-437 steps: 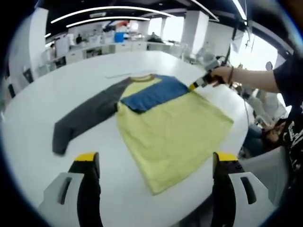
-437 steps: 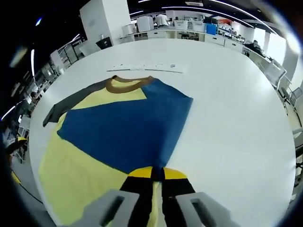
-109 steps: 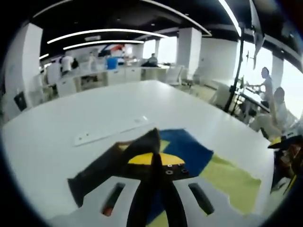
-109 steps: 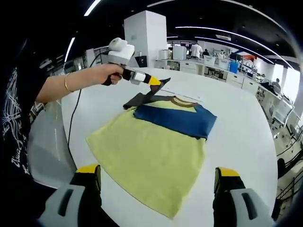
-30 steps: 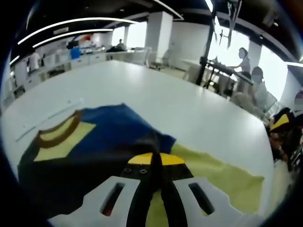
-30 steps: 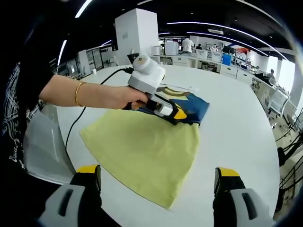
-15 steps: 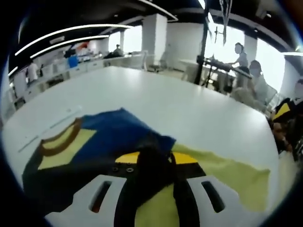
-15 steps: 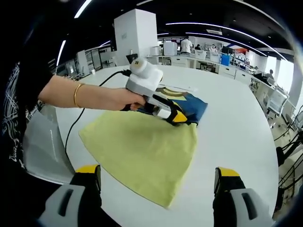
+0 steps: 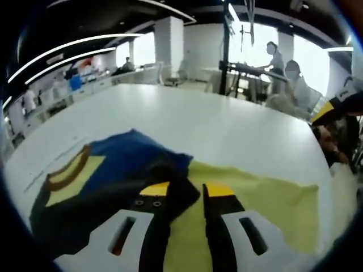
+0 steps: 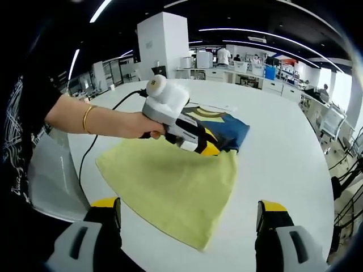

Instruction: Fold the garment on the visible template until the final outline fits inside the template.

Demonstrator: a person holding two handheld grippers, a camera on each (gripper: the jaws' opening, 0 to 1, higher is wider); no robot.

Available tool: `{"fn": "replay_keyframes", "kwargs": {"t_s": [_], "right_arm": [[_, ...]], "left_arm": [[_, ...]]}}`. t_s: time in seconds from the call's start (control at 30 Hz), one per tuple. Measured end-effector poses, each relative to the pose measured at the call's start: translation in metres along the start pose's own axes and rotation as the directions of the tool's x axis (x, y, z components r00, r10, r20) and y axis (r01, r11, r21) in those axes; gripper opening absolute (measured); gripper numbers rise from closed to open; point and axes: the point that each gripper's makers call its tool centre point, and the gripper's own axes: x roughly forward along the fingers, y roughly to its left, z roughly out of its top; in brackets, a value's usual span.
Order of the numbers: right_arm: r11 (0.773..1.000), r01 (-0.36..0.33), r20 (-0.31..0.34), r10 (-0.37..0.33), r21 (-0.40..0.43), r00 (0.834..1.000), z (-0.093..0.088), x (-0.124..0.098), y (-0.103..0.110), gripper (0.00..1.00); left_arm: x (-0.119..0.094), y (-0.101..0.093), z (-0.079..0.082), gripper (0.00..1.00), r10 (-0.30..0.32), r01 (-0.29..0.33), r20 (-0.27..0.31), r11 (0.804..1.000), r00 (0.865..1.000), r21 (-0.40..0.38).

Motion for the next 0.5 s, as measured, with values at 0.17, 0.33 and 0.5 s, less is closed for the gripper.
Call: {"fn": "replay_keyframes", "kwargs": {"t_s": [0.17, 0.33, 0.5], "right_arm": [[1.0, 0.003, -0.005, -0.003, 0.003, 1.0, -0.003, -0.001, 0.0, 1.0], [1.0, 0.002, -0.005, -0.002, 0.004, 1.0, -0.003, -0.001, -0.001, 1.0], [1.0, -0.004, -0.001, 0.004, 0.001, 1.0, -0.001, 0.0, 0.0, 1.0]], "left_arm": [[0.006, -0.007, -0.008, 0.15, -0.022, 0.021, -0.028, 0.999, 0.999, -0.04], [0.008, -0.011, -0.009, 0.19, -0.025, 0.023, -0.036, 0.999, 0.999, -0.044], [0.006, -0.011, -0.006, 0.22, -0.017, 0.016, -0.025, 0.998, 1.0, -0.055]]}}
